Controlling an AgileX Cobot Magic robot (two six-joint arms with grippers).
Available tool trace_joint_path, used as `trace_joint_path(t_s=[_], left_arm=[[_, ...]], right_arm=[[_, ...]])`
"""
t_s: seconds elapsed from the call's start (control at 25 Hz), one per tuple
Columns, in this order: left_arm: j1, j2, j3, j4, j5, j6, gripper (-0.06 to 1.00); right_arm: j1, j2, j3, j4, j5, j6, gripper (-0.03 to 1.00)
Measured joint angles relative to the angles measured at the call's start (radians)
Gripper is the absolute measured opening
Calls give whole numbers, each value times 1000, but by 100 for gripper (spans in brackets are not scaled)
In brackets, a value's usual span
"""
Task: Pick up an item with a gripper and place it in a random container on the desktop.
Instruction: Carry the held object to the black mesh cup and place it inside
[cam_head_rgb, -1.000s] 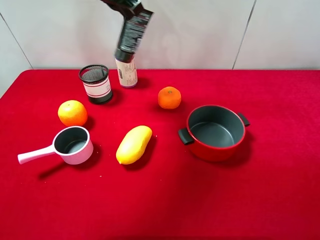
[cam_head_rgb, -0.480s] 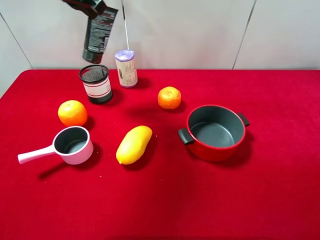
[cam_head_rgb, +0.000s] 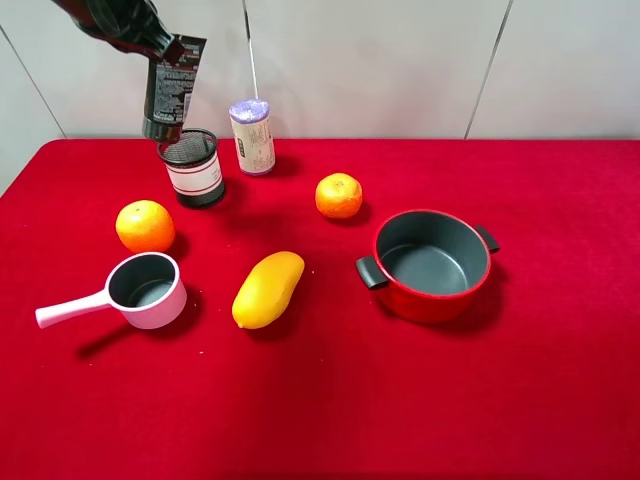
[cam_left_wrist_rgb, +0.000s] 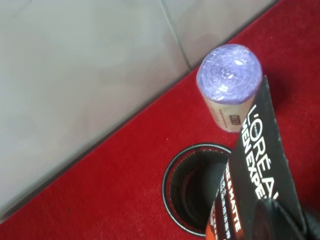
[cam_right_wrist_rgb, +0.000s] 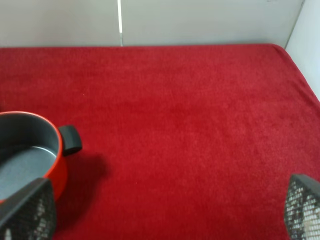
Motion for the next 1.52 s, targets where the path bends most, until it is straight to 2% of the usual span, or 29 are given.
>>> trace_joint_path(t_s=[0.4,1.12,1.52], left_arm=[[13,-3,76,44,-148,0,0],[26,-3,307,51,-539,0,0],[51,-3,328,52,-562,12,0]], right_arm=[[0,0,0,0,0,0,69],[0,0,0,0,0,0,69],[0,0,0,0,0,0,69]])
